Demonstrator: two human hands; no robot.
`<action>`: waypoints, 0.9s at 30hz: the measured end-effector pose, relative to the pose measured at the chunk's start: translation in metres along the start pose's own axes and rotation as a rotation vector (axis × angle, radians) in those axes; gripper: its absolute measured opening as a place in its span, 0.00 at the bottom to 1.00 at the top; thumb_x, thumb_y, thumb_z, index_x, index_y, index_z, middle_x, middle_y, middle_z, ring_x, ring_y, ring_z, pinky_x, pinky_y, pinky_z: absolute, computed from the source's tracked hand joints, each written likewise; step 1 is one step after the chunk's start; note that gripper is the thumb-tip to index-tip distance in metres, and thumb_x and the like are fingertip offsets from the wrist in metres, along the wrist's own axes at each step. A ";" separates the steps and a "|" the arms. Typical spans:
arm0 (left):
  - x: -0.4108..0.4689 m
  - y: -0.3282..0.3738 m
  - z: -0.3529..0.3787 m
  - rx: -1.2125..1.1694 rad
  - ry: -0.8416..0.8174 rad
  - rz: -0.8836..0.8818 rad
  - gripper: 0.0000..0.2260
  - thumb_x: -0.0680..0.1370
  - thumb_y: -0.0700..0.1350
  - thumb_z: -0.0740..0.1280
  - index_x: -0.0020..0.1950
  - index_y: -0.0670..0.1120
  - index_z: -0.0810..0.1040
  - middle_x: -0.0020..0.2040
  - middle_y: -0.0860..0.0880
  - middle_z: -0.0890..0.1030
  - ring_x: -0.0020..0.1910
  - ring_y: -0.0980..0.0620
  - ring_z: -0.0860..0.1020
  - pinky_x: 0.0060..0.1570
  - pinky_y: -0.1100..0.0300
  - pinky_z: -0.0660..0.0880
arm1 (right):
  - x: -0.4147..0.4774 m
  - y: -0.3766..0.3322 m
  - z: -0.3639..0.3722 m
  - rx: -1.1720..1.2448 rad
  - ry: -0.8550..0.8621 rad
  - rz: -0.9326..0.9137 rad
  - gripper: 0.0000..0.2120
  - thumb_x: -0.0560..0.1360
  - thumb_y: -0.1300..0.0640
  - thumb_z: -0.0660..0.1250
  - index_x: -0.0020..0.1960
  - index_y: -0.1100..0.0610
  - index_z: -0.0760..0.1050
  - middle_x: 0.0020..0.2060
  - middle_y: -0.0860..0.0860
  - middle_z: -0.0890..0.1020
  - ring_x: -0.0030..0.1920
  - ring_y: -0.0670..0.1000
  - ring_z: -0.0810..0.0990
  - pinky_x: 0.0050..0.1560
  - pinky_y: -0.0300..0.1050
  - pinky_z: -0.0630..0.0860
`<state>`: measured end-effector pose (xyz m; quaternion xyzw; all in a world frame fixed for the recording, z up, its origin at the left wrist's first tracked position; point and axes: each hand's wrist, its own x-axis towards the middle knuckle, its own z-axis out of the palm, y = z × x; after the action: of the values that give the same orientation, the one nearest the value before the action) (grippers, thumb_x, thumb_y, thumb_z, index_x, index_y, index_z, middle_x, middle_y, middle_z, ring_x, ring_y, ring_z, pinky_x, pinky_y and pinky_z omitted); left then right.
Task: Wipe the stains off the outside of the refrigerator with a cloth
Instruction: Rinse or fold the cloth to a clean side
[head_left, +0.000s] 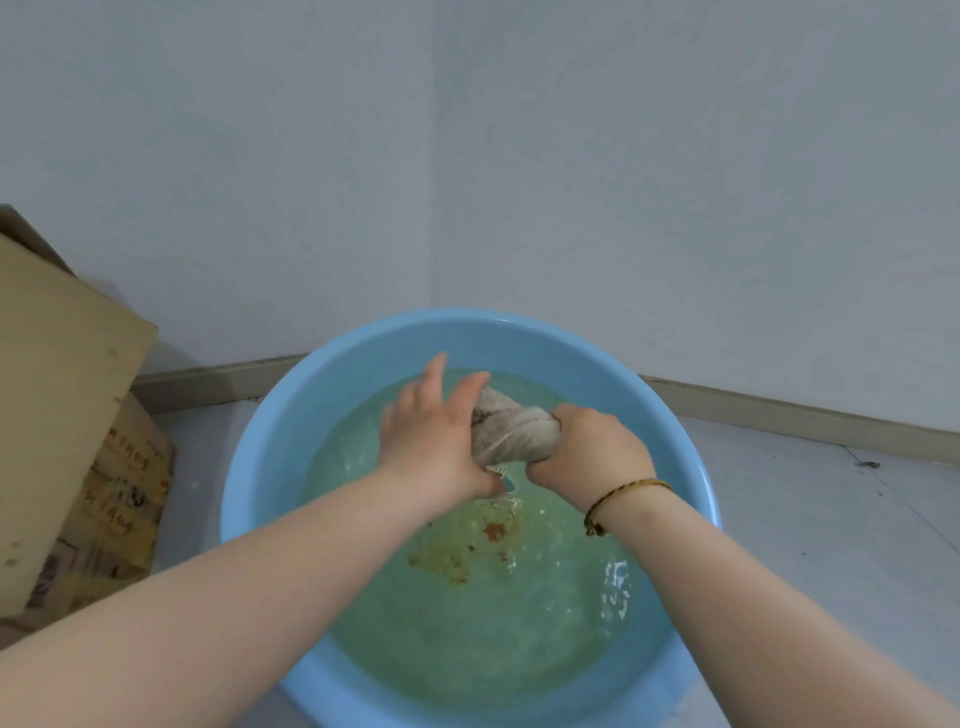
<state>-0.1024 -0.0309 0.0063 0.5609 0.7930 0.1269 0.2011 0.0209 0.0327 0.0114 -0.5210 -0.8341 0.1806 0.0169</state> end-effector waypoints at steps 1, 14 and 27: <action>-0.006 0.002 -0.004 -0.307 -0.083 -0.128 0.45 0.66 0.54 0.74 0.74 0.54 0.51 0.75 0.49 0.49 0.73 0.46 0.54 0.69 0.51 0.56 | 0.000 0.003 0.003 -0.144 0.171 -0.053 0.09 0.67 0.56 0.69 0.40 0.54 0.69 0.35 0.50 0.75 0.40 0.53 0.75 0.36 0.41 0.65; 0.011 0.011 0.009 -1.838 0.250 -0.518 0.11 0.71 0.29 0.63 0.35 0.45 0.72 0.31 0.50 0.78 0.31 0.53 0.74 0.35 0.61 0.72 | -0.018 -0.030 0.051 0.520 0.493 -0.130 0.11 0.67 0.66 0.62 0.39 0.50 0.68 0.30 0.46 0.74 0.31 0.50 0.74 0.31 0.39 0.71; 0.012 -0.008 0.010 -1.557 0.041 -0.029 0.17 0.62 0.24 0.57 0.22 0.45 0.71 0.19 0.49 0.72 0.19 0.56 0.73 0.22 0.71 0.69 | -0.022 -0.028 0.049 1.189 -0.564 0.055 0.18 0.67 0.66 0.70 0.27 0.55 0.64 0.16 0.47 0.65 0.16 0.43 0.61 0.19 0.28 0.55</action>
<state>-0.1083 -0.0225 -0.0078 0.2450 0.4862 0.6549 0.5241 -0.0039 -0.0115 -0.0220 -0.3765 -0.5512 0.7405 0.0780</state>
